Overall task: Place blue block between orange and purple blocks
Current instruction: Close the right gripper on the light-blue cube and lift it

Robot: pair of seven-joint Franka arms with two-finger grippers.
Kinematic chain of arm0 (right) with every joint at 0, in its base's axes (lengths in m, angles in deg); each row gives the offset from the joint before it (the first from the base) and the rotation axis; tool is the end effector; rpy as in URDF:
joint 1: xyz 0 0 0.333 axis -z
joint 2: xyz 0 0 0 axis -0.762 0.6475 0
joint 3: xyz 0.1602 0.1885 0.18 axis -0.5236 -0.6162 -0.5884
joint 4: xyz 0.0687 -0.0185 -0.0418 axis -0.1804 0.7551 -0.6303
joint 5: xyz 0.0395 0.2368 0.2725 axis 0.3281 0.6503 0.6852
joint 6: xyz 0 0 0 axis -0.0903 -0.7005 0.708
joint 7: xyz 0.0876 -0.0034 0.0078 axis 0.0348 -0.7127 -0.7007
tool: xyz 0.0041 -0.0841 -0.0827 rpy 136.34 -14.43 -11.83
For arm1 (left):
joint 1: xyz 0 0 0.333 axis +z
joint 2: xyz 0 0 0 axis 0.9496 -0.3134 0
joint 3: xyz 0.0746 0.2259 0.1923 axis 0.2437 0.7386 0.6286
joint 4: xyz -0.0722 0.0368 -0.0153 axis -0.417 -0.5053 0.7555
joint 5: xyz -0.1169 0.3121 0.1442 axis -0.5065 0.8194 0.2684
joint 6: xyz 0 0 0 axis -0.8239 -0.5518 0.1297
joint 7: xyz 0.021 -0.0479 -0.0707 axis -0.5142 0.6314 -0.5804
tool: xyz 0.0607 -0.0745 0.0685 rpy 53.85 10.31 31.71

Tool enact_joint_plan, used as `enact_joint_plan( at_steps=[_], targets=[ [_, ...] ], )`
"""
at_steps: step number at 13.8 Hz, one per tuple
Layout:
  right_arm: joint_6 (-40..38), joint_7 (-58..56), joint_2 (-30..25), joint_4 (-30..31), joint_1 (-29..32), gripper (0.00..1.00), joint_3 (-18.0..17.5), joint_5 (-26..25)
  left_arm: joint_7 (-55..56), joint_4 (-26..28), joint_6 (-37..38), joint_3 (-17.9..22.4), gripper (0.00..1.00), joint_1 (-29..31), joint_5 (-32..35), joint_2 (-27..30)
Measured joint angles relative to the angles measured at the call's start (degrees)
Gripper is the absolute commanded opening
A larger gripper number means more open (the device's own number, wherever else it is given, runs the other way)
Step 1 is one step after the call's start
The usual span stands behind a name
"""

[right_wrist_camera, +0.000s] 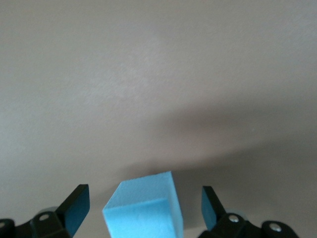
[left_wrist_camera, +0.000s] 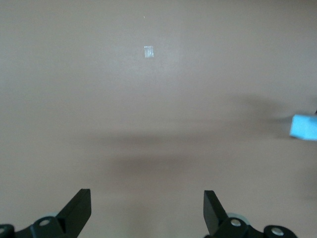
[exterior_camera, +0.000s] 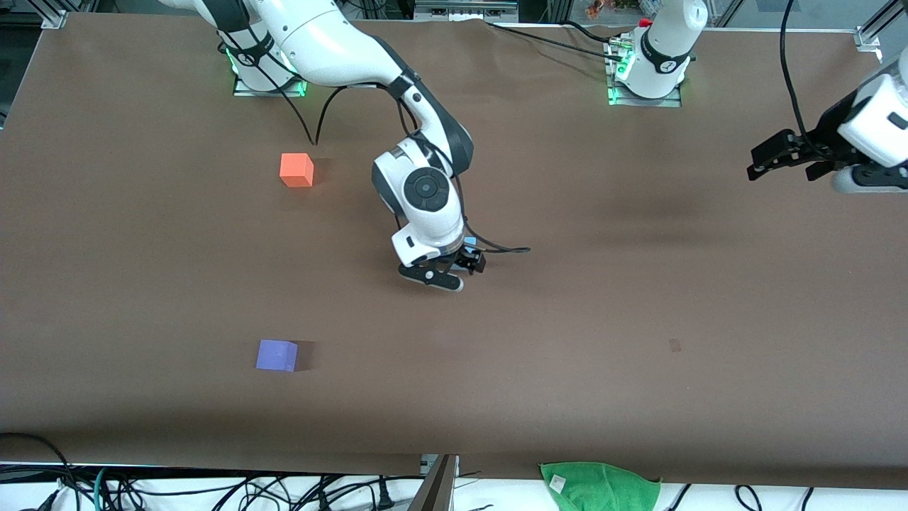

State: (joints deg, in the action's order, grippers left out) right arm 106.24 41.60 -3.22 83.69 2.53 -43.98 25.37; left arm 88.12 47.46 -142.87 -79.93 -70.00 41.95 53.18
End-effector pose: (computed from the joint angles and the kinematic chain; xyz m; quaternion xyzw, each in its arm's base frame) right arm 0.5423 0.4935 0.2413 -0.9873 0.1485 -0.0243 0.0504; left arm 0.5107 -0.0220 0.5715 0.9994 -0.0016 -0.0304 0.0150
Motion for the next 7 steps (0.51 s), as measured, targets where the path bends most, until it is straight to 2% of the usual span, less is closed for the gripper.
enact_joint_plan(
  at_steps=[4,7],
  targets=[
    [0.03,1.55,0.29,-0.39,-1.54,1.00,0.05,-0.09,-1.84,0.92,-0.82,-0.24,1.00,-0.54,0.79,-0.54],
    [0.05,3.22,1.46,-0.38,-3.30,0.99,0.09,-1.93,-1.84,0.92,-0.81,-0.26,1.00,-0.64,0.90,-0.54]
  ],
)
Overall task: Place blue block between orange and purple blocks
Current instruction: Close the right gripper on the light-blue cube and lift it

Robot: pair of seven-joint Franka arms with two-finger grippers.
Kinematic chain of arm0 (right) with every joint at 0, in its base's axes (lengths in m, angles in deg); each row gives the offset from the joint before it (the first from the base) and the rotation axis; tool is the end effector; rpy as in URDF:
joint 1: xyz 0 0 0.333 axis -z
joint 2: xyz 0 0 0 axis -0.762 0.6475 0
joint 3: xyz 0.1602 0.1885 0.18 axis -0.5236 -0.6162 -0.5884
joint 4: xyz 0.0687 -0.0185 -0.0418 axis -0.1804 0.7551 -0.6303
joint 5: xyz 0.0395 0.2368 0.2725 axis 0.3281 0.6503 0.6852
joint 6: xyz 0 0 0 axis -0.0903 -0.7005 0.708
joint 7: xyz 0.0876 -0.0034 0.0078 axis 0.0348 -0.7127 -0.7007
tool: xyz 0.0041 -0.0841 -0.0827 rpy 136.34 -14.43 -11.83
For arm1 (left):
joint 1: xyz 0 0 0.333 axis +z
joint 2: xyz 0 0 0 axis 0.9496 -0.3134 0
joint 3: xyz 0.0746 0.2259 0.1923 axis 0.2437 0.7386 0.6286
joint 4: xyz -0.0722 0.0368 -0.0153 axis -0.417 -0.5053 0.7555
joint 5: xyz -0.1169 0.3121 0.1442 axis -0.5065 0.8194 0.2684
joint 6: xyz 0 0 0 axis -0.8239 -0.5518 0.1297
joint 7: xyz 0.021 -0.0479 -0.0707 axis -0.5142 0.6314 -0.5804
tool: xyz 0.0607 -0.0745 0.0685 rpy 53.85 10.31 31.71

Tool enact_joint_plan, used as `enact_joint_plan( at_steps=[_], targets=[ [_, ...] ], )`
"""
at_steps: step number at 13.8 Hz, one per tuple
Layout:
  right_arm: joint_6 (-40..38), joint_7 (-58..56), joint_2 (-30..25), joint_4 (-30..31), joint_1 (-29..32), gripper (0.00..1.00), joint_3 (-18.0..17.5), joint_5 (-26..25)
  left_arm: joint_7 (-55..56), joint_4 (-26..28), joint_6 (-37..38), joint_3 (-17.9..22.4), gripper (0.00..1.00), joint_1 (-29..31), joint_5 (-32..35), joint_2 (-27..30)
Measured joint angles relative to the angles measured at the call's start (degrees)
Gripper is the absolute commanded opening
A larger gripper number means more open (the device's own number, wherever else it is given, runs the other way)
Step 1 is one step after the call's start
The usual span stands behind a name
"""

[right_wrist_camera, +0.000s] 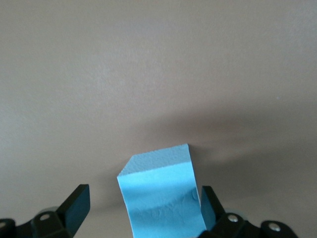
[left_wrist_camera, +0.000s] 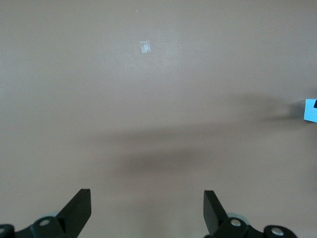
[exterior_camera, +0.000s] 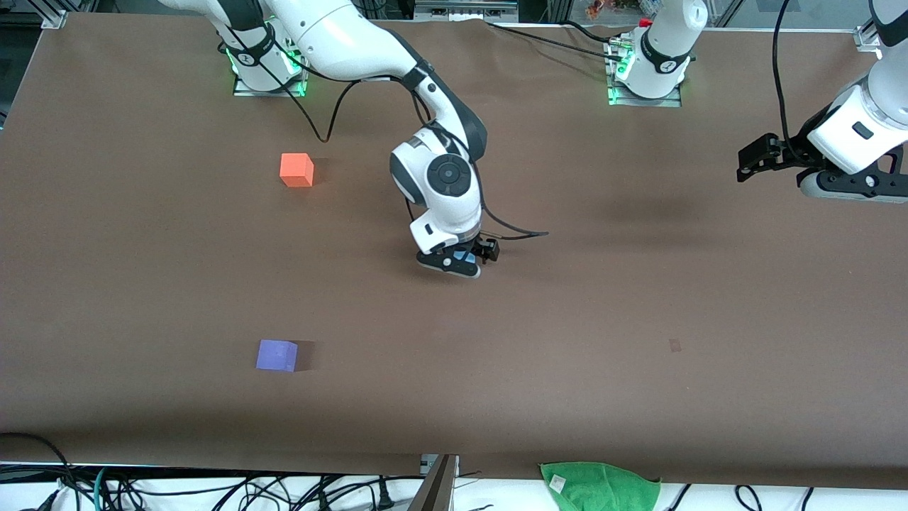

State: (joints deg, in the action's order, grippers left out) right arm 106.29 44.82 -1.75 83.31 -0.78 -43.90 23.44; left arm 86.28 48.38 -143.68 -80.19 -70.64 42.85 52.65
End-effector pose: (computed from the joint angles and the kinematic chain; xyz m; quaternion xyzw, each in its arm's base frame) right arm 0.5137 0.5218 0.2256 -0.9894 0.1384 -0.0280 0.0346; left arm 0.5130 -0.0282 0.5608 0.9990 -0.0257 -0.0356 0.0075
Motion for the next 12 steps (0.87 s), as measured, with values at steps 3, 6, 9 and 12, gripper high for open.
enact_joint_plan(
  at_steps=[3,6,9,12],
  targets=[
    [-0.01,0.20,0.54,0.39,-0.42,0.99,0.07,-0.69,1.40,0.00,0.03,0.02,1.00,-0.66,0.27,-0.12],
    [0.20,0.20,0.70,0.85,-0.74,0.85,0.22,-0.70,2.00,0.00,0.01,0.25,1.00,-1.70,0.42,-0.39],
    [3.18,0.20,0.75,2.67,-0.74,0.56,0.28,-0.70,2.00,-0.02,-0.29,0.85,1.00,-1.66,0.44,-1.00],
    [4.32,-0.77,0.72,3.40,-0.67,0.30,0.68,-0.75,2.00,-0.33,-1.01,0.95,1.00,-1.64,0.45,-1.30]
  ],
)
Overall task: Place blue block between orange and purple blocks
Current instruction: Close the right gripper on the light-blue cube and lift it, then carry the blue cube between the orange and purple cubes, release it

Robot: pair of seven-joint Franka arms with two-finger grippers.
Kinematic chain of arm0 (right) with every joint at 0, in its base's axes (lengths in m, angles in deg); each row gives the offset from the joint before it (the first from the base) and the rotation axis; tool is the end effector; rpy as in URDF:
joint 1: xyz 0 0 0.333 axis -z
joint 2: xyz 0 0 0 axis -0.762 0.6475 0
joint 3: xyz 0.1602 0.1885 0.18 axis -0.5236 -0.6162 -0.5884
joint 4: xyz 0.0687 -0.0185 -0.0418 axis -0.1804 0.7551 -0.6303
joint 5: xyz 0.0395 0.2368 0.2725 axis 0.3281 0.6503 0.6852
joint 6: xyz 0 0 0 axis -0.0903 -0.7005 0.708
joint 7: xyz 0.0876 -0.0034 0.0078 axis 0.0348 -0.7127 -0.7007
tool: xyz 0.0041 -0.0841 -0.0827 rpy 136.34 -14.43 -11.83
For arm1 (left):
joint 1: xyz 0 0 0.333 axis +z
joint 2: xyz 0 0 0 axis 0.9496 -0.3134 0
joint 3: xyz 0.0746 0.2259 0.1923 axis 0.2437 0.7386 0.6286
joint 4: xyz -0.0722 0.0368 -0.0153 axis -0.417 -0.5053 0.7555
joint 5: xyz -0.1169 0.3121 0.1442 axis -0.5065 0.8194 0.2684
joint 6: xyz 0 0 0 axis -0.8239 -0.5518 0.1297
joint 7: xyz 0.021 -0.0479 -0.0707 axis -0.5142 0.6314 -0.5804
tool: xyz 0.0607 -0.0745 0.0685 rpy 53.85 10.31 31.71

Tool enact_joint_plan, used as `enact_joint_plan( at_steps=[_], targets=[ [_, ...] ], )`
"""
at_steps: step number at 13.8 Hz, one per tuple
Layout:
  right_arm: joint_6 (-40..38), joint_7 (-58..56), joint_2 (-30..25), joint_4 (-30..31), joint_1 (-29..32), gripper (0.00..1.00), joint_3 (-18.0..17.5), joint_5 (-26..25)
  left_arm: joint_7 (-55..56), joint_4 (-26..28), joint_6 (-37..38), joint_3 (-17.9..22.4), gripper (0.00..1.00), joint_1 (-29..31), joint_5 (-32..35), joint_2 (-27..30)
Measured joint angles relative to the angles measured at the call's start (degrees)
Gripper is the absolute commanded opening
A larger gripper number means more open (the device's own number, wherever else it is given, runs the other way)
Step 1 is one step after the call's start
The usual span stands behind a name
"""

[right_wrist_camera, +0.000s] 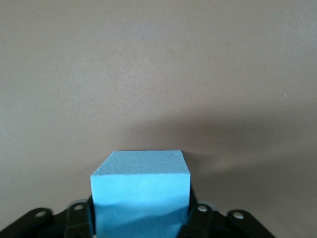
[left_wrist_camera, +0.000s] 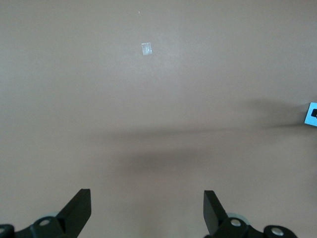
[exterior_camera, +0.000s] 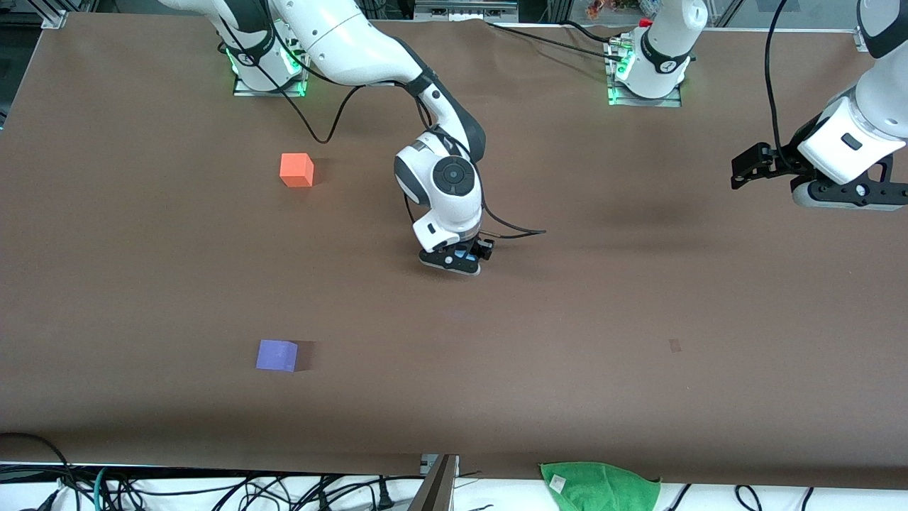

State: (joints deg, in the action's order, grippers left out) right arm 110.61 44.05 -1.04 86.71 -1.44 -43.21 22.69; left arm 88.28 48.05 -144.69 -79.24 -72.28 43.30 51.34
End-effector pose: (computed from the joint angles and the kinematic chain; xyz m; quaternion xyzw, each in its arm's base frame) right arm 0.5098 0.5151 0.1989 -0.9906 0.1281 -0.0398 0.0283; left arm 0.5205 -0.0335 0.5529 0.9993 -0.0145 -0.0354 0.0035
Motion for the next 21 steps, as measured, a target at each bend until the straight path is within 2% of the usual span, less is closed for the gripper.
enact_joint_plan(
  at_steps=[4,10,12,17,21],
  targets=[
    [-2.46,-4.56,-1.61,-0.19,1.84,0.30,0.94,0.00,0.00,-0.28,-0.07,0.14,1.00,0.02,0.00,0.00],
    [-14.49,-22.42,-8.15,-0.26,10.92,0.31,1.20,0.04,0.00,-0.33,-0.07,0.12,1.00,0.02,0.01,0.00],
    [-16.06,-29.42,-10.13,1.49,14.64,0.31,1.27,0.04,0.00,-0.34,-0.06,0.16,1.00,0.02,0.01,0.00],
    [-15.05,-40.25,-17.45,14.71,24.10,0.33,1.40,0.07,0.00,-0.35,0.05,0.40,1.00,0.25,0.01,0.00],
    [-5.77,-41.39,-20.93,26.94,25.67,0.33,1.54,0.08,0.00,-0.37,0.05,0.40,1.00,0.28,0.01,0.00]
  ],
)
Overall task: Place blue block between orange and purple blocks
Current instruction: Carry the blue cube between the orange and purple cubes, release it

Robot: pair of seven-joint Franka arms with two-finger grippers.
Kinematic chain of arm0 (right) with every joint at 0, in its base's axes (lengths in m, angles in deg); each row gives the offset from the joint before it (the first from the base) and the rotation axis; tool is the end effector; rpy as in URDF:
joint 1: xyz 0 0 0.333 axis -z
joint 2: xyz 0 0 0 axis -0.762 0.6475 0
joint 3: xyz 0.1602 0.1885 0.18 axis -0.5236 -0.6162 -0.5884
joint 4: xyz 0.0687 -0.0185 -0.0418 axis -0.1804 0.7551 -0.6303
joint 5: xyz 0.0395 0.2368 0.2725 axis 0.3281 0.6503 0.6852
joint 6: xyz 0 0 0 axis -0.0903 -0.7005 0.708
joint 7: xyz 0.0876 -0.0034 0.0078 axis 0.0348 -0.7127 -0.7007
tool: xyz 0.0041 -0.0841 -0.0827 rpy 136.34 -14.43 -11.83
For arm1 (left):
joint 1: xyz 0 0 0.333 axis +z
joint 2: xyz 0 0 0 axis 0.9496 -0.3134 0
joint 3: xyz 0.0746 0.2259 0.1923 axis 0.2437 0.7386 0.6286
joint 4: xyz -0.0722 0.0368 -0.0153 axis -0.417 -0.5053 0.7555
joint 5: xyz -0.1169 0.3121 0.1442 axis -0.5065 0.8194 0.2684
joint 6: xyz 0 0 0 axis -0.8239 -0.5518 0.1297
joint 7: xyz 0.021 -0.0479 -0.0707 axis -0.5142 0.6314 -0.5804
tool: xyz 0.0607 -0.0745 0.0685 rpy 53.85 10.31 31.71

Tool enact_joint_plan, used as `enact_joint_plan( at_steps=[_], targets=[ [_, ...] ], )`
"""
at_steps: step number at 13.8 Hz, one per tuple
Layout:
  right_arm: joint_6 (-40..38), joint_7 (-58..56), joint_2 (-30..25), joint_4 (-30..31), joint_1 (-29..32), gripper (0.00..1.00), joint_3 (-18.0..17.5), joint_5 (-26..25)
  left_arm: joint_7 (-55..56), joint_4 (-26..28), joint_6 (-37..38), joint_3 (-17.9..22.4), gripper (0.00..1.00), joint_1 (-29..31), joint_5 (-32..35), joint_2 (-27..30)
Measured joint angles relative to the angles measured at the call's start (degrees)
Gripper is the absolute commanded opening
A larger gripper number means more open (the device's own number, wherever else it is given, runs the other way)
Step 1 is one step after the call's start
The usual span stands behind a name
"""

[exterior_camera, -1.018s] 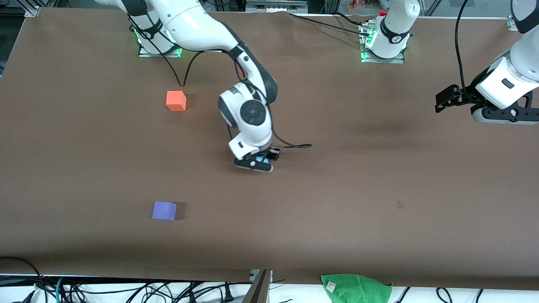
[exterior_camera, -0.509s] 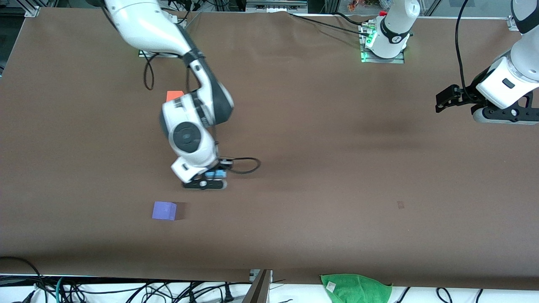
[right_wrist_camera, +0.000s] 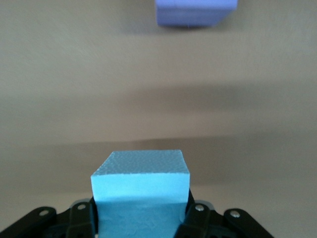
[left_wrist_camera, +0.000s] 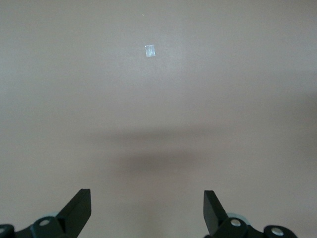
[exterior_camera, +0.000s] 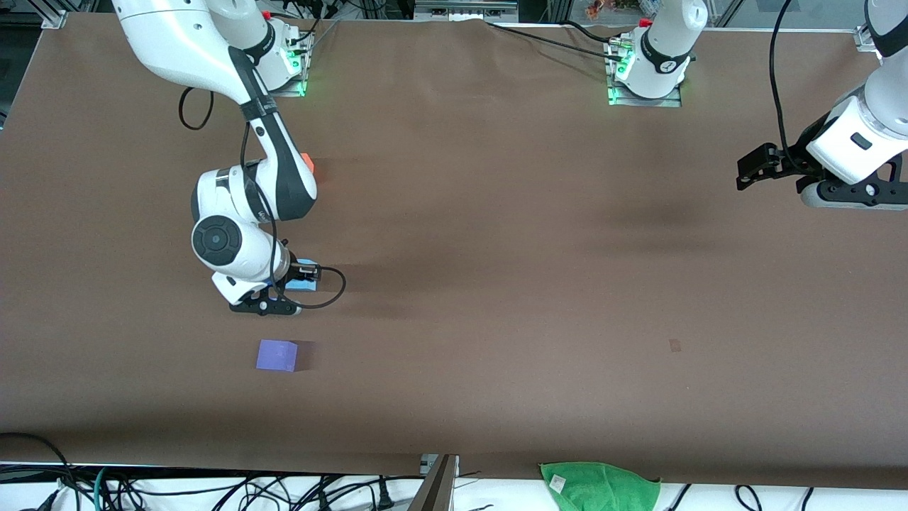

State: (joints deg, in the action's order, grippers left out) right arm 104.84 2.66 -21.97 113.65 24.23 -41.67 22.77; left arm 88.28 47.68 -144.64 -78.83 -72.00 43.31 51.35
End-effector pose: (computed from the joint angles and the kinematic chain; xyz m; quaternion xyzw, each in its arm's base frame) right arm 0.5939 0.1817 0.2444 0.9981 -0.0255 -0.0524 0.0173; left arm 0.5213 -0.0273 0.5558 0.9994 -0.0085 -0.0325 0.0038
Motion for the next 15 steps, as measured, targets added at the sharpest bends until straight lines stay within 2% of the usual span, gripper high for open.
enact_joint_plan(
  at_steps=[4,11,12,13,14,15],
  targets=[
    [7.48,0.00,-0.27,7.44,0.02,0.33,0.84,0.00,0.00,-0.01,0.00,-0.02,1.00,0.00,0.00,0.00],
    [8.39,-2.94,-0.43,8.81,0.07,0.42,2.17,0.00,0.00,-0.02,0.01,-0.10,1.00,0.00,0.00,0.00],
    [8.39,-3.01,-0.44,8.91,0.07,0.52,2.26,0.00,0.00,-0.02,0.04,-0.16,1.00,0.00,0.00,0.00],
    [8.40,-3.04,-0.46,8.96,0.07,0.70,2.27,0.00,0.00,-0.02,0.04,-0.20,1.00,0.00,0.00,0.00],
    [8.41,-3.04,-0.48,8.98,0.07,0.95,2.27,0.00,0.00,-0.02,0.05,-0.21,1.00,0.00,0.00,0.00],
    [8.43,-3.04,-0.54,8.98,0.07,0.99,2.27,0.00,0.00,-0.02,0.07,-0.22,1.00,0.00,0.00,0.00]
  ],
)
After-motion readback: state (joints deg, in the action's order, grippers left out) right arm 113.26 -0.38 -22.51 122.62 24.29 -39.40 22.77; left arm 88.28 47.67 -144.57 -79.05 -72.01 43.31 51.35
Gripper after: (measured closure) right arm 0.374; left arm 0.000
